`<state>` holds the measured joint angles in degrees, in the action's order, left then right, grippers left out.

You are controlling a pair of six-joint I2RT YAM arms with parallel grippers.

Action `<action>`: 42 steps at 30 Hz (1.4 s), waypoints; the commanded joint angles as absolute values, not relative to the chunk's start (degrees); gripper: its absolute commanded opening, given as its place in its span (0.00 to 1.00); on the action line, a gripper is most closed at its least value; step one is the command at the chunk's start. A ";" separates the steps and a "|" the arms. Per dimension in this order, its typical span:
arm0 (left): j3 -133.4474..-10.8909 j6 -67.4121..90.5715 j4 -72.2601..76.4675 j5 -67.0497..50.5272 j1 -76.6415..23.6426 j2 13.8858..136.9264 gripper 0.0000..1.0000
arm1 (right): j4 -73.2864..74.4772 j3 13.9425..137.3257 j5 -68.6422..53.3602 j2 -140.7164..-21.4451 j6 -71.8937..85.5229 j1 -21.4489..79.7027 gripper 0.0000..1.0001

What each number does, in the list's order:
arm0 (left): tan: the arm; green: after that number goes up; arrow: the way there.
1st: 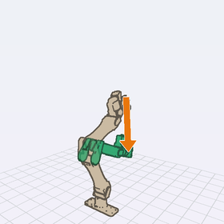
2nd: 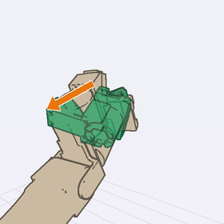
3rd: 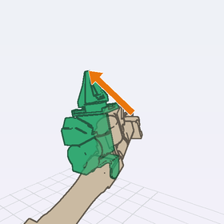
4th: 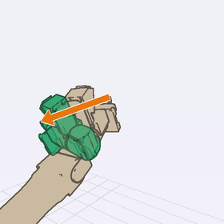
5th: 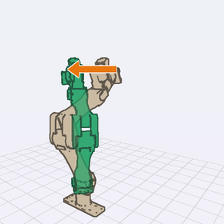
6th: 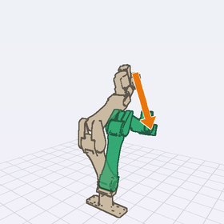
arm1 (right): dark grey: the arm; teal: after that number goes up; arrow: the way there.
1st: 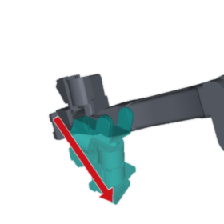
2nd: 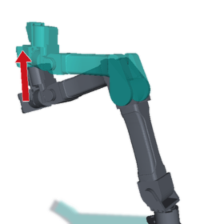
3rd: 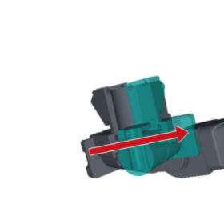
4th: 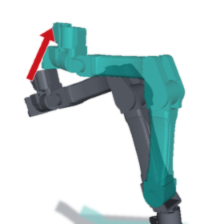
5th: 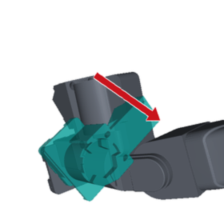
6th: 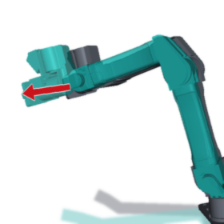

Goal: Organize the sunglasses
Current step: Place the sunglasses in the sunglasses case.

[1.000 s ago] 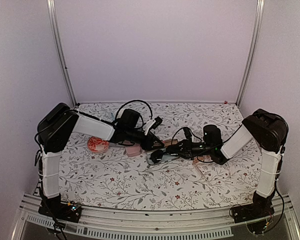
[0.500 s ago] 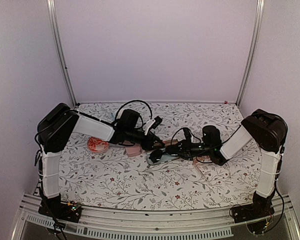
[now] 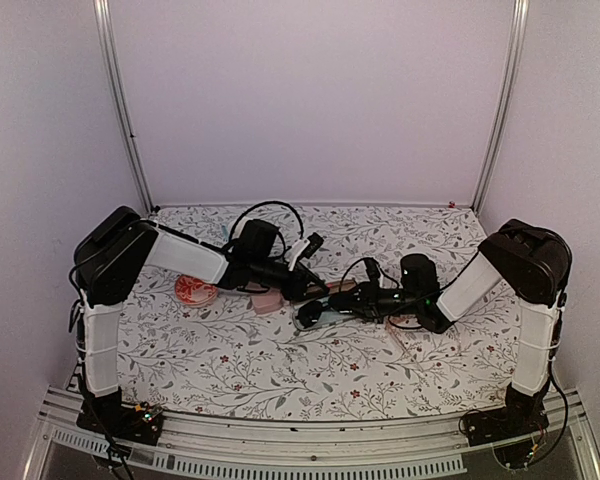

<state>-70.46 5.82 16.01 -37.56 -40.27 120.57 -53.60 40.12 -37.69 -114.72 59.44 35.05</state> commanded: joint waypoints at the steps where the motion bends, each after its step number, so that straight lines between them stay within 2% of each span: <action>1: -69.70 5.98 16.87 -38.54 -40.08 118.56 0.38 | -56.14 39.72 -35.07 -114.55 60.35 35.42 0.25; 7: -69.52 6.15 16.87 -38.46 -40.08 118.56 0.38 | -57.25 39.36 -34.56 -115.01 61.15 35.43 0.26; 20: -69.44 6.32 16.96 -38.42 -40.15 118.56 0.38 | -55.17 39.18 -35.01 -115.34 60.26 35.51 0.38; 33: -69.11 6.41 17.18 -38.52 -40.17 118.56 0.38 | -41.36 42.58 -30.57 -110.48 51.77 36.24 0.51; 42: -68.97 6.33 17.26 -38.50 -40.15 118.39 0.38 | -34.78 45.34 -28.48 -108.98 47.52 37.16 0.55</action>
